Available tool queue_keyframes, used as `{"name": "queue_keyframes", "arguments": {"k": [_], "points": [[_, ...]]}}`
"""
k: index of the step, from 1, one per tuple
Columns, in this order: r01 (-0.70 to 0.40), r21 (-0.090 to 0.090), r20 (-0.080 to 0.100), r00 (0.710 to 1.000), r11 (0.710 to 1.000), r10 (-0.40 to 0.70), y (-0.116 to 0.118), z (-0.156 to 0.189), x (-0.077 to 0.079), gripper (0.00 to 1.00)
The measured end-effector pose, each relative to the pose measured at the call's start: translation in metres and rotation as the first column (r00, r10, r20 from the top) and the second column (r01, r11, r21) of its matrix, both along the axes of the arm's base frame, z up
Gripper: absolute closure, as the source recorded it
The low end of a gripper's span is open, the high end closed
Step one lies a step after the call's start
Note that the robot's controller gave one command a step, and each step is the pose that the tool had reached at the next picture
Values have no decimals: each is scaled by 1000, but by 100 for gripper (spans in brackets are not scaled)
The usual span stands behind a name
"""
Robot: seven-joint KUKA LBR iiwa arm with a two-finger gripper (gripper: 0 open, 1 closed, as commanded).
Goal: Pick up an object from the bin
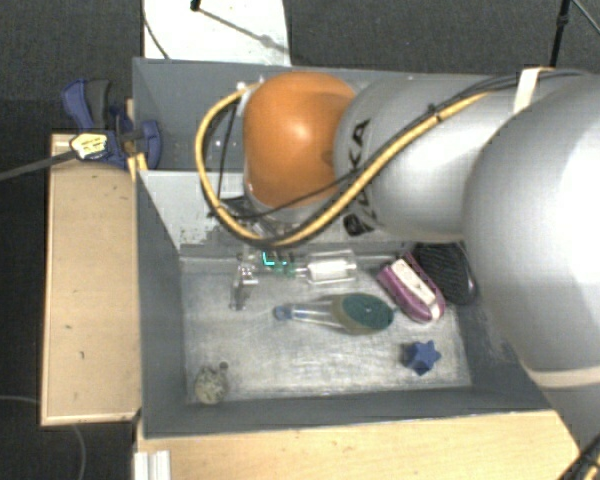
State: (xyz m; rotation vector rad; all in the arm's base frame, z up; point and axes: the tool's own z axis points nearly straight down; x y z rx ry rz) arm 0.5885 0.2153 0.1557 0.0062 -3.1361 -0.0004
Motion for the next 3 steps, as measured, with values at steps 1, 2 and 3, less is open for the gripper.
{"name": "queue_keyframes", "arguments": {"k": [1,2,3], "points": [[-351,-3,13,936,936,351,-73,40,6,0],[-395,1,-1,919,919,395,-118,-73,-12,0],[-391,2,8,920,920,391,-114,-68,-9,100]]}}
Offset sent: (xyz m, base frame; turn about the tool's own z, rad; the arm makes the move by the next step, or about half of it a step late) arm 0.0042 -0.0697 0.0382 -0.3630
